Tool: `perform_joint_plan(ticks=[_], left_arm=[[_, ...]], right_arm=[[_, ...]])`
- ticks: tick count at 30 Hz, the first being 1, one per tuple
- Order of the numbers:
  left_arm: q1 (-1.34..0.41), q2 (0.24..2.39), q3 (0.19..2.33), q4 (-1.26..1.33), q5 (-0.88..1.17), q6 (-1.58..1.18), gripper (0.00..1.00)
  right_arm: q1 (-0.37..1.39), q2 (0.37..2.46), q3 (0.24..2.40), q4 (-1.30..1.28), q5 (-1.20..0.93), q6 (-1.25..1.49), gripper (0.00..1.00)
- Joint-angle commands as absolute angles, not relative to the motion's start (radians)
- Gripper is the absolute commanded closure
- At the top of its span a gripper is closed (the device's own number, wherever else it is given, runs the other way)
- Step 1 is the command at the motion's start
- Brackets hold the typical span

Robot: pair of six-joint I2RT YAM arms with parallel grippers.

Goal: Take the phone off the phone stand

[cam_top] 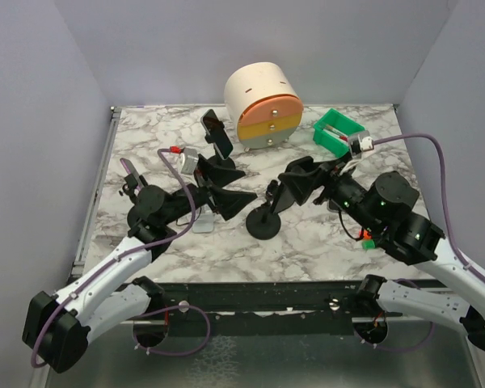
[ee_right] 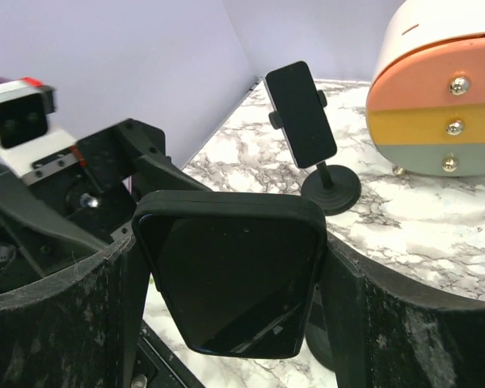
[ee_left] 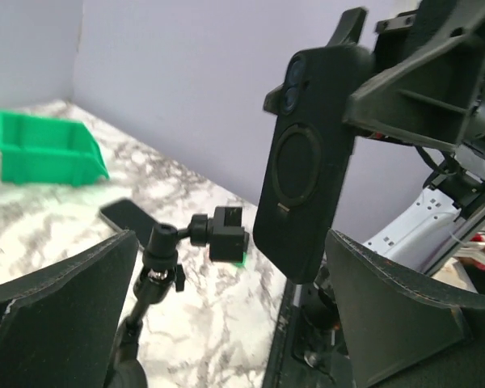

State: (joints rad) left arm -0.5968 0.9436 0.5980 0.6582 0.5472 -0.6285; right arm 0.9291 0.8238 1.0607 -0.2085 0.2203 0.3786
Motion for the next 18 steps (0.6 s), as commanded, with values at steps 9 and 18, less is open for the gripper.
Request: perform_joint_plan(ticks=[9, 18], left_arm=[[-0.608, 0.973, 0.734, 0.645, 0.709, -0.514, 0.01], [-0.658, 1.0, 0.741, 0.611, 0.682, -0.47, 0.05]], right_arm=[[0.925, 0.916, 1.194, -0.207, 0.207, 0.462, 0.99], [0.924, 0.982, 1.279, -0.269, 0.276, 0.495, 0.99]])
